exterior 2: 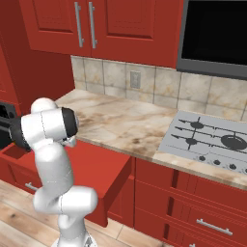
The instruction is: Take a straw from the drawer in front and place it inside the glass cup on the dining counter.
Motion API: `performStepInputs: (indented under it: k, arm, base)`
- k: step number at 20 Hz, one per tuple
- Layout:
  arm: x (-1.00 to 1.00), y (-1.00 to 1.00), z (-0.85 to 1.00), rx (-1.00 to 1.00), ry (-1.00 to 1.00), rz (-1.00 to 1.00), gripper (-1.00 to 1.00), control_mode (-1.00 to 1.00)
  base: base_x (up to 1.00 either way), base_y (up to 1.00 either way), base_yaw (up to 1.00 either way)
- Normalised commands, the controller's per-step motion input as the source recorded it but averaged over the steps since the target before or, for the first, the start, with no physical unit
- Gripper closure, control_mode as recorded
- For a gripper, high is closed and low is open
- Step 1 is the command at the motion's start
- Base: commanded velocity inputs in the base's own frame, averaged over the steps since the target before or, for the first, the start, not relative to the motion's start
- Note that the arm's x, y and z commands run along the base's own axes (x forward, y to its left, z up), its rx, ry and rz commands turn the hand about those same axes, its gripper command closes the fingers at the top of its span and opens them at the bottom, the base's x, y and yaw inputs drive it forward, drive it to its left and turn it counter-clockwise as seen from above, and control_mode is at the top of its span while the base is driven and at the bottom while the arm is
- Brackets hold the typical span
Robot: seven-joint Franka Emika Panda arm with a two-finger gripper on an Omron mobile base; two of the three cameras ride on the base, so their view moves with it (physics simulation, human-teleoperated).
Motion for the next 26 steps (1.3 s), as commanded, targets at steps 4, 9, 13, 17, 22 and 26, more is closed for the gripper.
performStepInputs:
  k: [4,9,13,17,22,26]
  arm:
    - [-0.67,0.00,0.80,0.03,0.00,0.00,1.00,-1.00]
    - [-0.80,0.00,0.99,0.05,0.00,0.01,1.00,-1.00]
    - [-0.77,-0.09,1.00,0.01,-0.01,0.07,1.00,-1.00]
    - [-0.60,-0.31,0.94,0.00,-0.03,0.09,1.00,-1.00]
    - [-0.16,-0.50,0.73,0.00,-0.01,0.09,1.00,-1.00]
    - [0.00,-0.50,0.53,0.00,0.00,0.07,1.00,-1.00]
  base:
    - [0.00,0.00,0.00]
    - [0.00,0.00,0.00]
    - [0.00,0.00,0.00]
    - [0.00,0.00,0.00]
    - [0.00,0.00,0.00]
    - [0.00,0.00,0.00]
